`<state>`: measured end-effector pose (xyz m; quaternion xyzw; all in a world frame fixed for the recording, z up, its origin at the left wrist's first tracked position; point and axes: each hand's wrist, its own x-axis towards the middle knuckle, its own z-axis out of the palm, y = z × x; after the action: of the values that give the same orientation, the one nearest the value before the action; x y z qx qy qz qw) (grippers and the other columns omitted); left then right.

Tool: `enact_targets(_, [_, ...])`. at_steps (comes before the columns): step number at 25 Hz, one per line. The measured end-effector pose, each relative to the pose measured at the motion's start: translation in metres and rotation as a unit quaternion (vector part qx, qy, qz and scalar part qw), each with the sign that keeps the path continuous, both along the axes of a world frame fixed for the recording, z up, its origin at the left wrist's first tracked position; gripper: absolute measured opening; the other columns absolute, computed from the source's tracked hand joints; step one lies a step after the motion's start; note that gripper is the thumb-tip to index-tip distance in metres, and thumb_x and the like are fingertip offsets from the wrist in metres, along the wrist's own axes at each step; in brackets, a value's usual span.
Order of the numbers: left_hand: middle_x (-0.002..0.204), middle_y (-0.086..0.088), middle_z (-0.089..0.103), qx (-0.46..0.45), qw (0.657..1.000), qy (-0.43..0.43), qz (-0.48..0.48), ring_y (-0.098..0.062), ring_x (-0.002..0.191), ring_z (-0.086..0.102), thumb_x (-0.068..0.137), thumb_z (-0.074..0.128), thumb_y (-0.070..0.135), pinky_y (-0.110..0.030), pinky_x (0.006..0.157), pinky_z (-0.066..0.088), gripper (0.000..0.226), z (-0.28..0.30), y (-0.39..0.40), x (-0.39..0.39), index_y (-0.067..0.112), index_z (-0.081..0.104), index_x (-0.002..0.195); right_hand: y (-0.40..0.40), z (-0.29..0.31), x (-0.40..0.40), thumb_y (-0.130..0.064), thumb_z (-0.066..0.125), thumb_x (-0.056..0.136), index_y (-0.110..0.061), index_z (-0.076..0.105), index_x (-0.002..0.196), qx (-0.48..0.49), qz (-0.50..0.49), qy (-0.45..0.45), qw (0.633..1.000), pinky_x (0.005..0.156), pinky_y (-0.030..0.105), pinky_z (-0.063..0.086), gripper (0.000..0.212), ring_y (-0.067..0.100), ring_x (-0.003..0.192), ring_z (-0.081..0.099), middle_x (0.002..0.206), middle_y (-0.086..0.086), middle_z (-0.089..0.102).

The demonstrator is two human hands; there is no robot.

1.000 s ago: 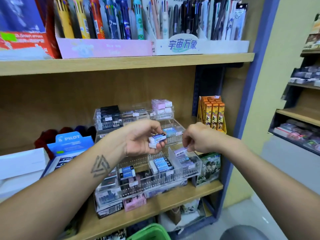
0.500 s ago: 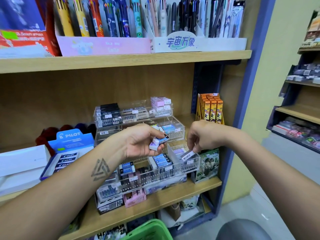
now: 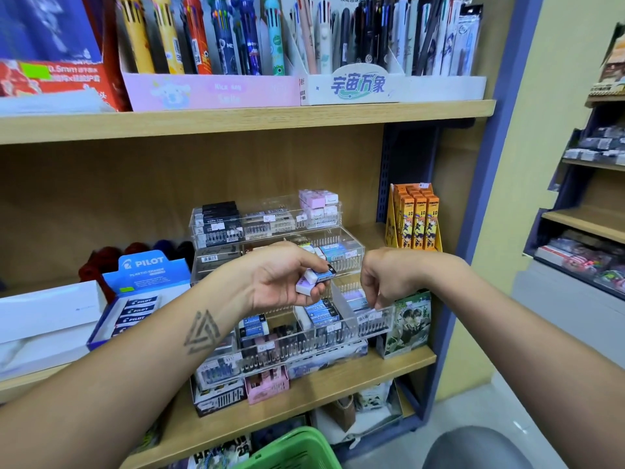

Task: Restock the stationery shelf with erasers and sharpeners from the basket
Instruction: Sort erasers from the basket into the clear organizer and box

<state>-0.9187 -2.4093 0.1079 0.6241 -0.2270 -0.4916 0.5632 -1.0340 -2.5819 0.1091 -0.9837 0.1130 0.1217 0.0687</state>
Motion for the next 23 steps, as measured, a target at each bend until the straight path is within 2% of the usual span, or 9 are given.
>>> enact_targets(4, [0.075, -0.015, 0.057, 0.002, 1.0, -0.005, -0.006, -0.017, 0.056, 0.057, 0.095, 0.055, -0.001, -0.022, 0.048, 0.051, 0.014, 0.0, 0.001, 0.0, 0.003, 0.049, 0.107, 0.003, 0.005, 0.008, -0.011, 0.082, 0.078, -0.016, 0.08, 0.088, -0.016, 0.018, 0.032, 0.999, 0.067, 0.017, 0.045, 0.011, -0.006, 0.074, 0.06, 0.083, -0.013, 0.071])
enact_targets(9, [0.071, -0.014, 0.059, 0.001, 1.0, -0.007, -0.004, -0.016, 0.054, 0.056, 0.095, 0.054, 0.0, -0.021, 0.049, 0.052, 0.016, 0.001, 0.003, 0.003, 0.003, 0.049, 0.11, -0.005, 0.014, 0.008, -0.01, 0.077, 0.083, -0.013, 0.077, 0.097, 0.015, 0.018, 0.016, 1.0, 0.065, 0.014, 0.046, 0.014, -0.002, 0.075, 0.063, 0.079, -0.014, 0.068])
enact_targets(12, [0.074, -0.014, 0.059, 0.002, 1.0, -0.008, -0.005, -0.016, 0.056, 0.056, 0.095, 0.055, 0.0, -0.021, 0.049, 0.051, 0.017, -0.001, 0.002, 0.003, 0.003, 0.049, 0.111, -0.004, 0.016, 0.009, -0.011, 0.077, 0.084, -0.014, 0.077, 0.098, 0.013, 0.019, 0.053, 0.998, 0.069, 0.017, 0.049, 0.014, -0.002, 0.074, 0.062, 0.076, -0.016, 0.068])
enact_targets(14, [0.076, -0.015, 0.058, 0.002, 1.0, -0.01, -0.006, -0.016, 0.057, 0.055, 0.095, 0.055, 0.0, -0.021, 0.048, 0.051, 0.019, -0.002, 0.001, 0.003, 0.003, 0.048, 0.112, -0.001, 0.014, 0.011, -0.011, 0.077, 0.083, -0.014, 0.077, 0.098, 0.0, 0.02, 0.075, 0.997, 0.066, 0.016, 0.047, 0.015, -0.004, 0.072, 0.061, 0.075, -0.015, 0.067])
enact_targets(18, [0.074, -0.014, 0.058, -0.001, 1.0, -0.018, -0.008, -0.016, 0.054, 0.056, 0.095, 0.055, 0.001, -0.021, 0.048, 0.051, 0.02, -0.001, -0.002, 0.004, 0.004, 0.049, 0.113, 0.003, 0.01, 0.013, -0.01, 0.08, 0.081, -0.014, 0.078, 0.096, -0.014, 0.019, 0.063, 0.998, 0.061, 0.015, 0.042, 0.016, -0.006, 0.068, 0.059, 0.073, -0.017, 0.066])
enact_targets(20, [0.074, -0.014, 0.058, -0.001, 1.0, -0.023, -0.009, -0.016, 0.054, 0.057, 0.094, 0.056, 0.0, -0.021, 0.048, 0.051, 0.019, -0.001, -0.003, 0.002, 0.004, 0.049, 0.112, 0.004, 0.011, 0.013, -0.01, 0.08, 0.081, -0.015, 0.078, 0.097, -0.013, 0.023, 0.07, 0.997, 0.064, 0.016, 0.048, 0.017, -0.005, 0.07, 0.059, 0.074, -0.016, 0.066])
enact_targets(23, [0.079, -0.016, 0.057, -0.005, 1.0, -0.025, -0.009, -0.017, 0.056, 0.057, 0.093, 0.058, 0.0, -0.022, 0.047, 0.05, 0.02, -0.002, -0.002, -0.001, 0.004, 0.051, 0.112, 0.002, 0.014, 0.014, -0.009, 0.08, 0.08, -0.016, 0.079, 0.099, 0.016, 0.019, 0.09, 0.996, 0.084, 0.03, 0.058, 0.02, 0.001, 0.075, 0.064, 0.076, -0.016, 0.07])
